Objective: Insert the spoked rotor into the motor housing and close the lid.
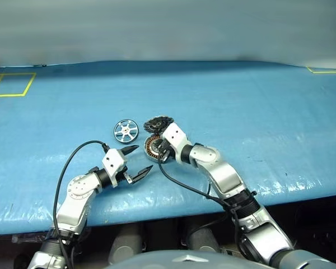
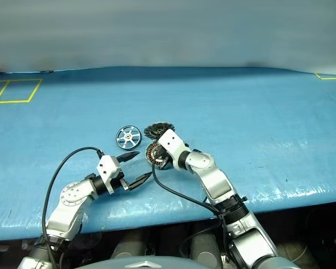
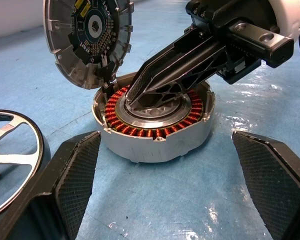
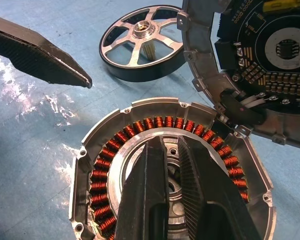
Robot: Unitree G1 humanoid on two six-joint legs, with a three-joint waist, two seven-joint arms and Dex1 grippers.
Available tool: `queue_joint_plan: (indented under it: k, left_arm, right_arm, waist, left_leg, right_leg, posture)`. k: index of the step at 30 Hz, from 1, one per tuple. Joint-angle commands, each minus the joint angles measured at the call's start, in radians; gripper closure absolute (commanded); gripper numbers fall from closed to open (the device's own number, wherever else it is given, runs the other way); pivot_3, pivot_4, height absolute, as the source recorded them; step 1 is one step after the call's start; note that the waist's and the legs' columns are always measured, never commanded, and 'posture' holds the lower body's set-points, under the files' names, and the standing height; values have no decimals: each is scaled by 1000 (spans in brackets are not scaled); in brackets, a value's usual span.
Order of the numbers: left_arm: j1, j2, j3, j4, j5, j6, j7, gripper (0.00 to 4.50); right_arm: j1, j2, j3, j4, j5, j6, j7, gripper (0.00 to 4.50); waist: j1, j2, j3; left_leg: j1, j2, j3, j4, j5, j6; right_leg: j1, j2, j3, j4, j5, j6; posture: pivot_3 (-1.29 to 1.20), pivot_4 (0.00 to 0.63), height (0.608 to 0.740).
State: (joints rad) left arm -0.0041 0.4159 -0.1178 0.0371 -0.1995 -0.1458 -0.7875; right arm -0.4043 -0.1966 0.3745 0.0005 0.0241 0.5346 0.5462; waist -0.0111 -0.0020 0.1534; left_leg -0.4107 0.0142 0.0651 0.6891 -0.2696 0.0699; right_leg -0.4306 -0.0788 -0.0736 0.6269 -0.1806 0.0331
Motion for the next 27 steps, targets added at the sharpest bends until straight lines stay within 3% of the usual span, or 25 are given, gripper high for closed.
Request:
queue_joint_plan:
  k: [1,9,27]
  left_arm:
    - [3,6,13,-54,-7,-18,-1,0]
    - [-7,5,16,-42,-7,-17,2,0]
    - [1,10,34,-48,-7,-17,4,0]
  right_arm:
    - [26,5,-31,-50,41,27,16,4021]
    - [30,11,-76,-161,113,59,30,4021]
    - [41,18,-53,-18,61,17,-17,4021]
  waist:
    - [0,0,0]
    - [0,0,0]
    - [0,0,0]
  left_leg:
    - [0,0,0,0,0,0]
    - [-5,0,0,-1,0,0]
    - [-3,0,0,-1,0,0]
  right_leg:
    - [0,0,0,0,0,0]
    - [0,2,0,0,2,-3]
    - [0,1,0,0,0,0]
  posture:
    - [0,150,740]
    - [0,150,740]
    - [0,150,740]
